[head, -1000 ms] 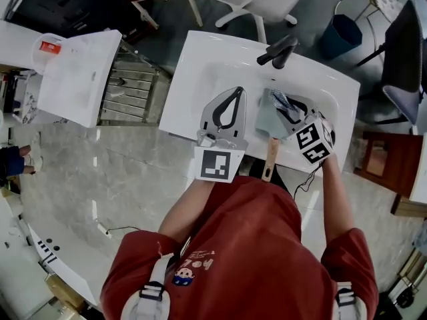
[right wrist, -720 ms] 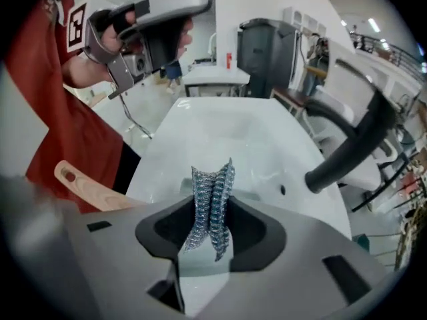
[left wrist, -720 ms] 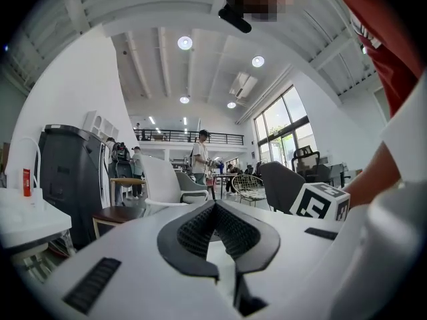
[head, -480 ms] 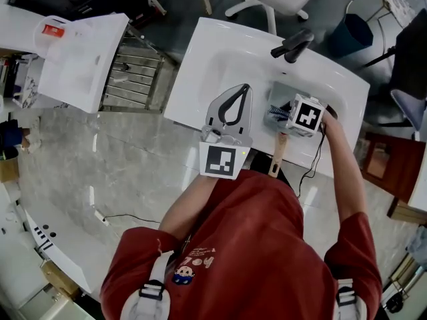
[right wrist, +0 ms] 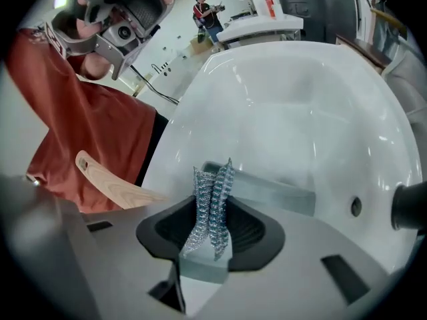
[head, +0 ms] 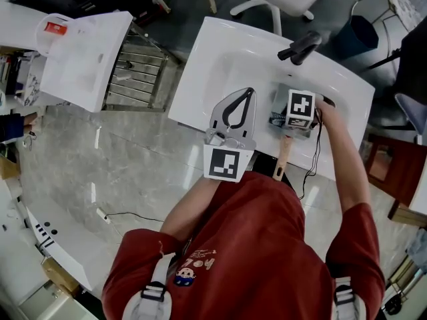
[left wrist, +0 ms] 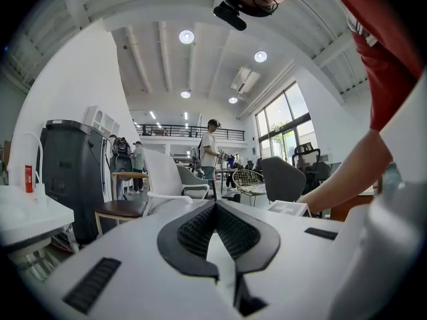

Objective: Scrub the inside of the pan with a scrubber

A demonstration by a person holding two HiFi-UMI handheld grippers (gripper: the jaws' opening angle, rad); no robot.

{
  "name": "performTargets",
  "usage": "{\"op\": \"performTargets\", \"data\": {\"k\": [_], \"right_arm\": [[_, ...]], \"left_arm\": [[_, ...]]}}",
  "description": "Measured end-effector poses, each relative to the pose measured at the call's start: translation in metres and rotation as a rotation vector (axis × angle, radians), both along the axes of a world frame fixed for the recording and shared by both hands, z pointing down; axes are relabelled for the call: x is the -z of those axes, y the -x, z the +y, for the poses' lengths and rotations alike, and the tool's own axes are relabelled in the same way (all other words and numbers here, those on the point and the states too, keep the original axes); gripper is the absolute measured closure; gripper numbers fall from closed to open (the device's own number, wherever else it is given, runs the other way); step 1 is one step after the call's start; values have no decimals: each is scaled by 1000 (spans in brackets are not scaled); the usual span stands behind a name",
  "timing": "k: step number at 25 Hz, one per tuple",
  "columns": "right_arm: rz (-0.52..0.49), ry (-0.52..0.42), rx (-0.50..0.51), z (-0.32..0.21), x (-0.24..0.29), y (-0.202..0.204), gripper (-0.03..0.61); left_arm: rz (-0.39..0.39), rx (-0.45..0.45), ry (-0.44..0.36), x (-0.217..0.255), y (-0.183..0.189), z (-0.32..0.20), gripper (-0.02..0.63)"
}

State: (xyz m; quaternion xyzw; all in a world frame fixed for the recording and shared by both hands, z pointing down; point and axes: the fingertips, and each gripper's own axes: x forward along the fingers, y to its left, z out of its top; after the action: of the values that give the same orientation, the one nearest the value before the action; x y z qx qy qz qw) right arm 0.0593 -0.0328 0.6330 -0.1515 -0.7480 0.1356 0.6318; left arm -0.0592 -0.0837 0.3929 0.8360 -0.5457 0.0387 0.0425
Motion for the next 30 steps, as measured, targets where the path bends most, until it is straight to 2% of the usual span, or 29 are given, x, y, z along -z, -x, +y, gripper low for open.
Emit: {"op": "performTargets", "data": {"k": [4, 14, 23, 30], "right_arm": [[13, -24, 34, 0, -6, 2, 436], [2, -40, 38, -3, -11, 7, 436], [33, -175, 20, -30, -30, -2, 434], [73, -346, -11, -60, -54, -11, 430]], "left_arm": [[0, -1, -1, 0, 0, -1, 600], [-2, -7, 9, -3, -1, -5, 600], [-4, -8, 24, -8, -3, -12, 600], [-18, -8, 35, -13, -2, -15, 600]]}}
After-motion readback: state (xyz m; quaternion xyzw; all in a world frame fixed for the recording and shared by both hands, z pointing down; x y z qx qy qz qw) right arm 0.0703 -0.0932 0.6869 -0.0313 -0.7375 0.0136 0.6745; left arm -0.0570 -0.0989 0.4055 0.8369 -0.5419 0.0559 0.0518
